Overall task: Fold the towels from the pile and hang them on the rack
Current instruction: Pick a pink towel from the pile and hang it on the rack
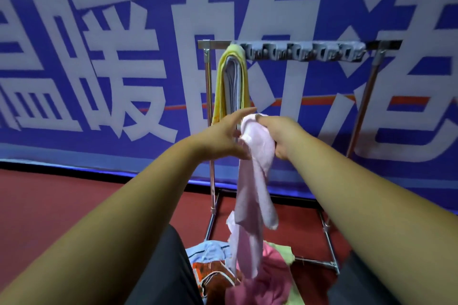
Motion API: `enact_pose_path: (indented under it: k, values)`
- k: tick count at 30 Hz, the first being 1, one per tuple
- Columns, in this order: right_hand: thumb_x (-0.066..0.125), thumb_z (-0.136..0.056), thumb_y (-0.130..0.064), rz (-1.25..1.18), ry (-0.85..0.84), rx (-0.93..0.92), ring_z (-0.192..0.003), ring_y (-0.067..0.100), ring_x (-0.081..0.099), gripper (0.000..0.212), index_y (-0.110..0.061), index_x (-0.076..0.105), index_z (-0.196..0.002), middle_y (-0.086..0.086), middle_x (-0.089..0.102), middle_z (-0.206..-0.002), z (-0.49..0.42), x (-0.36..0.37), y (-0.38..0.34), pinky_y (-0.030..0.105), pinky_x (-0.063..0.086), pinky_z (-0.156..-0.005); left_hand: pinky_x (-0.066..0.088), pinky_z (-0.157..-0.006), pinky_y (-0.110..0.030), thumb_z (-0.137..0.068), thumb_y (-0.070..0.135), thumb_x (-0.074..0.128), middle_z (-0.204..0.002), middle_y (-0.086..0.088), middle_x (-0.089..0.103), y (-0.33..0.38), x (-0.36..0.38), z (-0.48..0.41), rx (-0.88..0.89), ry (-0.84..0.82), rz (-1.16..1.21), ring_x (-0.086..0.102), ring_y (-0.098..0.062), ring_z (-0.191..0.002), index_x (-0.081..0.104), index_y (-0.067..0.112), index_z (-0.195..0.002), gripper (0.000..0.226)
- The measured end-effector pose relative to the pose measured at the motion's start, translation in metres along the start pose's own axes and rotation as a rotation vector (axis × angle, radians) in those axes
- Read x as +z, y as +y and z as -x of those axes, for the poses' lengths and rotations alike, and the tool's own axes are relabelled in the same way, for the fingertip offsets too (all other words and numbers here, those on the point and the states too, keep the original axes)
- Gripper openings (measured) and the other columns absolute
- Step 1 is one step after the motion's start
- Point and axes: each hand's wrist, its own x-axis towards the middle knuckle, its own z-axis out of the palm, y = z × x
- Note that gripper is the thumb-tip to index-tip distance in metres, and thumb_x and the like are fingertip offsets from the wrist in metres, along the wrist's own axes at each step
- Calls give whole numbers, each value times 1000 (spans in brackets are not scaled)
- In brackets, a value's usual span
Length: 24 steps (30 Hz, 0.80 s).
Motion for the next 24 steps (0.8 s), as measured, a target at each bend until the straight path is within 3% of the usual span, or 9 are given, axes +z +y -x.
enact_pose_path:
  k: [2,5,7,9,11,14,17,20,24]
  values:
    - [73,-99,-38,-21,-23,72,-88,32,76,39,-3,74,-117,17,81,-99,4,-2,-12,41,63,-84,64,-78,-24,-86,9,87,-158,6,44,11,-6,2,73,130,-102,68,-14,-114,42,39,-156,89]
    - [69,-104,-30,-68,-87,102,-69,27,73,25,-6,75,-105,11,78,-79,12,-5,-29,33,58,-63,64,-81,-27,-91,26,84,-138,7,55,23,-16,-1,146,311,-270,68,-11,-107,68,34,-131,44]
    - [67,-105,-25,-93,-92,126,-54,23,72,21,-7,73,-97,8,75,-68,16,-8,-35,28,57,-51,60,-86,-24,-94,28,80,-127,10,61,32,-21,-4,178,373,-346,65,-8,-105,77,30,-115,22]
    - [62,-107,-16,-99,-98,108,-54,22,72,22,-4,68,-90,9,73,-63,20,-11,-40,30,58,-49,58,-86,-24,-100,25,73,-116,10,66,44,-25,-5,180,402,-312,66,-8,-102,78,25,-111,12]
    - [58,-107,-11,-170,-97,133,-68,24,72,23,1,69,-92,13,73,-74,24,-11,-45,36,60,-61,55,-76,-20,-105,24,65,-101,12,69,56,-26,-8,160,423,-284,67,-5,-94,74,24,-107,10]
    - [48,-106,-5,-296,-176,77,-76,23,73,23,0,70,-103,12,72,-83,30,-11,-49,35,65,-77,47,-63,-20,-107,31,59,-84,10,64,71,-29,-24,91,530,-349,64,-8,-80,66,29,-93,16]
    - [41,-101,-6,-355,-326,-15,-82,29,70,32,-2,71,-95,14,72,-85,37,-12,-53,48,57,-98,40,-54,-24,-104,36,60,-76,3,62,88,-40,-40,-16,691,-406,59,-12,-70,68,20,-88,23]
    - [46,-94,-18,-216,-389,-138,-76,26,59,25,-13,68,-82,9,70,-79,46,-11,-63,49,49,-95,40,-52,-24,-100,35,65,-78,0,65,103,-55,-47,-74,715,-418,58,-12,-67,72,18,-90,21]
    - [66,-88,-46,93,-82,-305,-79,24,69,28,-20,74,-96,3,76,-89,53,-3,-82,43,59,-79,46,-54,-26,-83,32,75,-75,-6,68,122,-69,-50,-128,689,-424,59,-18,-63,77,12,-81,20]
